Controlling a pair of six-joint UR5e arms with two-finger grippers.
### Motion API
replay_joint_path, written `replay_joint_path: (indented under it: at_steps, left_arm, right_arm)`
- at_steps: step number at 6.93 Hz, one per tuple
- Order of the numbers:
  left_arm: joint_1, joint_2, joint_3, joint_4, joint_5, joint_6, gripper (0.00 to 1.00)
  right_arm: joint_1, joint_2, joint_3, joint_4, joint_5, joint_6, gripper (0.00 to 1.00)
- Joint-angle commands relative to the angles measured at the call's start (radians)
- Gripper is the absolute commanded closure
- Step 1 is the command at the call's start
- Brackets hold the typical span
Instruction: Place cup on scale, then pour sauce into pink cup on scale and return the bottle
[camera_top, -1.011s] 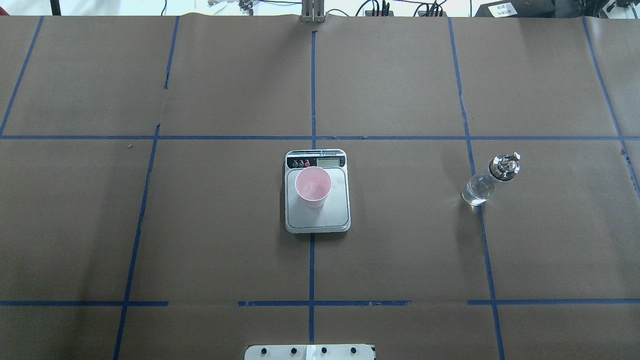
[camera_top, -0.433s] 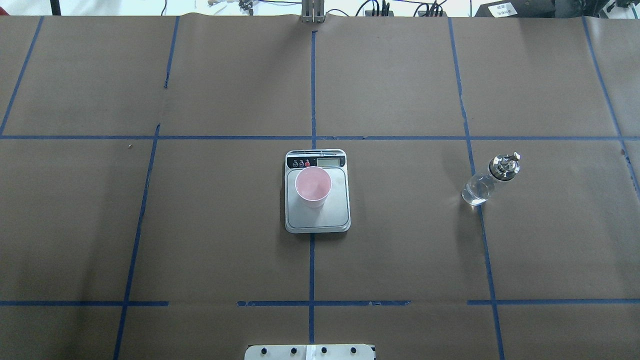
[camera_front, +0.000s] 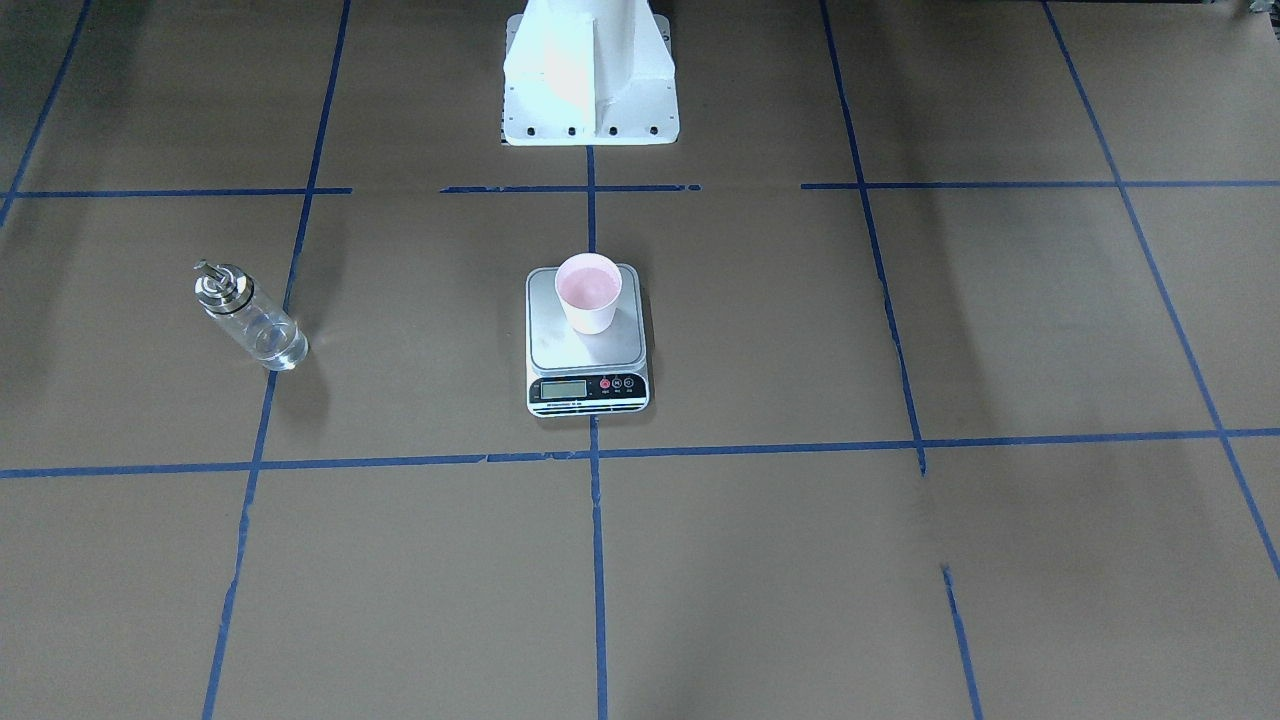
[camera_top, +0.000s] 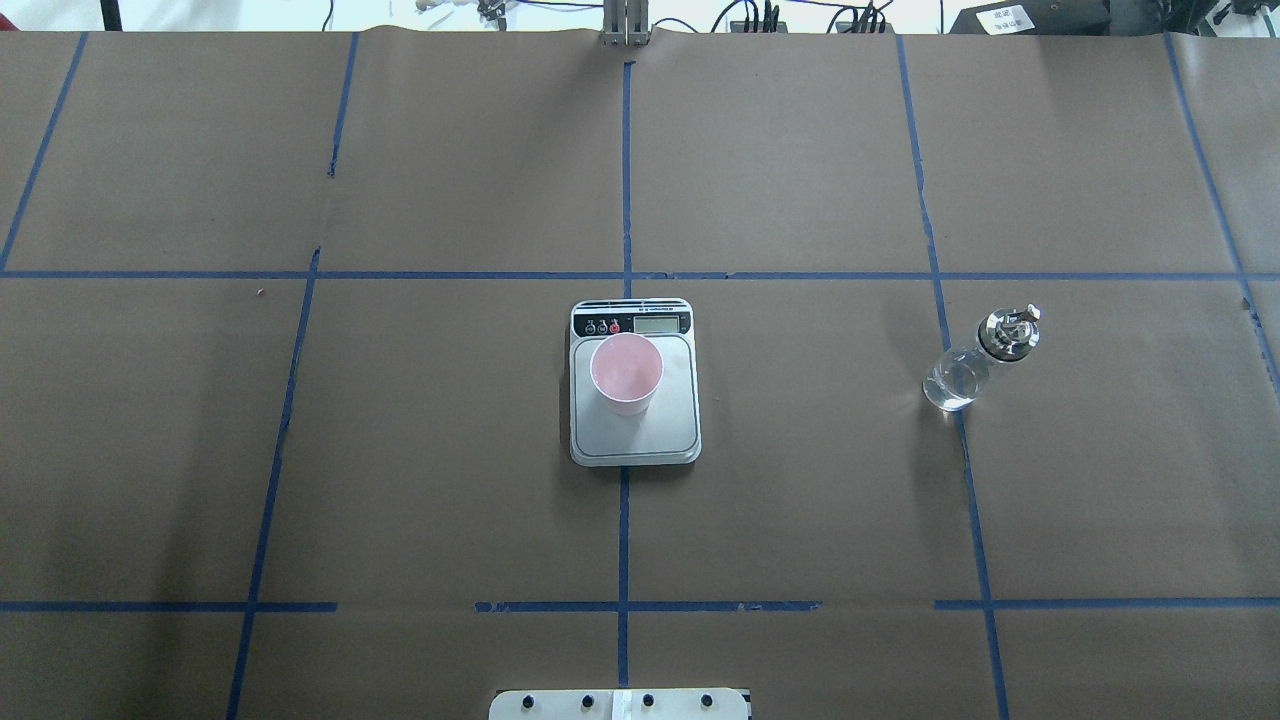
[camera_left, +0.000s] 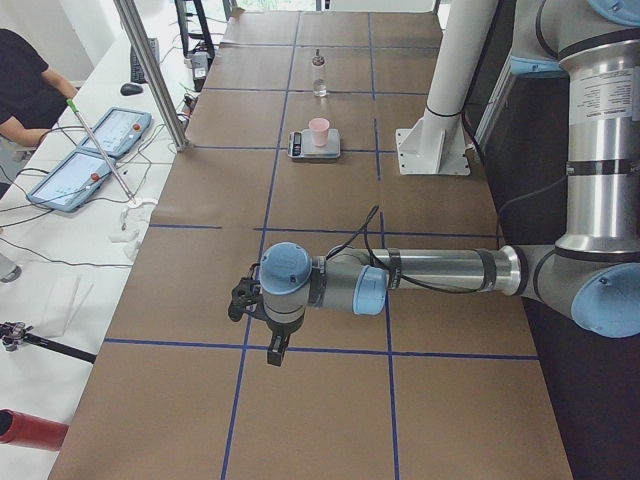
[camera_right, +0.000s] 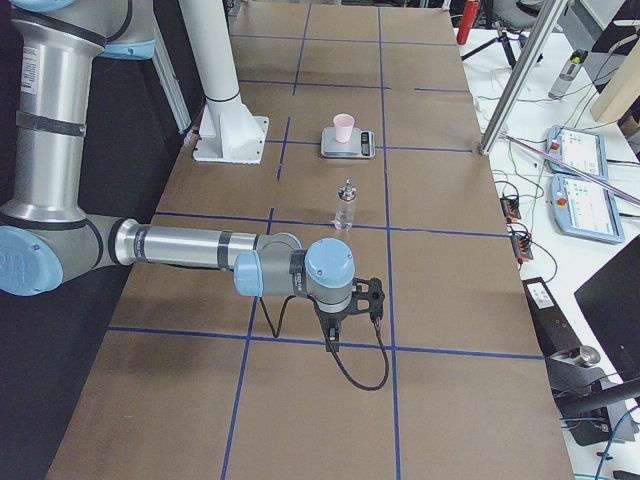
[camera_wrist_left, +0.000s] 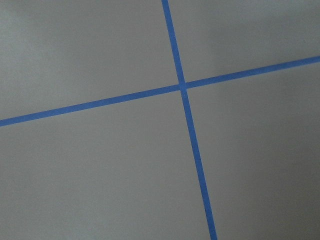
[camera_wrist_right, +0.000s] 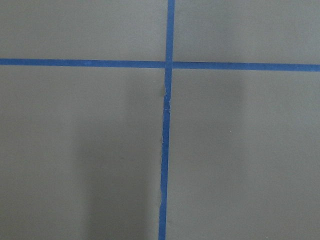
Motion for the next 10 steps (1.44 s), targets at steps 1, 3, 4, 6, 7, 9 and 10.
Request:
replay_joint_path:
  at_steps: [1,3,4,6,7,9,10]
  left_arm:
    - [0.001,-0.012,-0.002,-0.013,0.009,-0.008,0.0]
    - [0.001,-0.019,-0.002,-0.01,0.009,-0.011,0.0]
    - [0.001,-0.019,-0.003,-0.01,0.009,-0.01,0.0]
    - [0.001,-0.019,-0.005,-0.011,0.009,-0.011,0.0]
    - [0.001,-0.019,-0.006,-0.01,0.009,-0.011,0.0]
    - [0.001,-0.019,-0.006,-0.01,0.009,-0.011,0.0]
    - [0.001,-0.021,-0.006,-0.01,0.009,-0.011,0.0]
  right_arm:
    - [0.0,0.007,0.004,0.0,-0.003,0.003,0.0]
    - [0.0,0.007,0.002,0.0,-0.004,0.003,0.0]
    - [0.0,0.007,0.002,0.0,-0.004,0.003,0.0]
    - [0.0,0.004,0.002,0.0,-0.006,0.004,0.0]
    - [0.0,0.004,0.001,0.0,-0.007,0.003,0.0]
    - [0.0,0.007,0.011,0.0,-0.007,0.004,0.0]
    - [0.0,0.007,0.017,0.0,-0.009,0.004,0.0]
